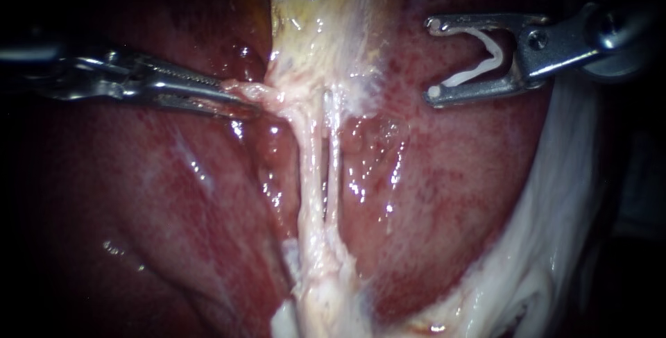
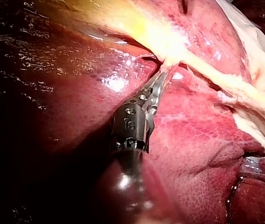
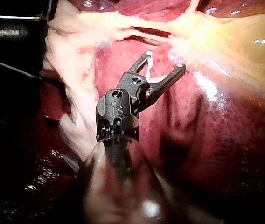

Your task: Clipping first clip left tube

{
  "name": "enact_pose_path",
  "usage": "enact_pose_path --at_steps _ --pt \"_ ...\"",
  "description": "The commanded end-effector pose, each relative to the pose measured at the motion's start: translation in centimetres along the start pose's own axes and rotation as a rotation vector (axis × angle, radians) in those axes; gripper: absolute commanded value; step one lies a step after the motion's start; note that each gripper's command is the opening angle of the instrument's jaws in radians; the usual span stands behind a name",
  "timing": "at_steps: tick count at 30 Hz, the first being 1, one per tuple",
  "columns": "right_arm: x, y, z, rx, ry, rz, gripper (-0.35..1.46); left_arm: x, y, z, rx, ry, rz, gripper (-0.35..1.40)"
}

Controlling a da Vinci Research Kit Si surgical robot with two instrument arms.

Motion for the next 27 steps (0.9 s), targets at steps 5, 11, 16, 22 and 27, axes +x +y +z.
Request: enact_pose_path --at_steps 5,11,16,22,27 --pt "0.01 0.01 0.0 0.0 0.0 0.0 0.5 0.15 0.04 -0.24 -0.012 -0.001 -0.007 -0.35" --pt "0.01 0.01 0.0 0.0 0.0 0.0 0.5 0.43 0.08 -0.78 0.03 0.029 -0.009 -0.35" --pt "0.01 0.0 0.0 0.003 0.002 0.0 0.5 0.53 0.07 -1.0 0.044 0.04 -0.003 -0.35" --pt "0.05 -0.18 0.09 0.057 0.034 0.082 0.49 0.52 0.07 -1.0 0.045 0.04 -0.003 -0.35" --pt "0.11 -0.5 0.37 0.111 0.057 0.206 0.48 0.51 0.07 -1.0 0.045 0.04 -0.003 -0.35"
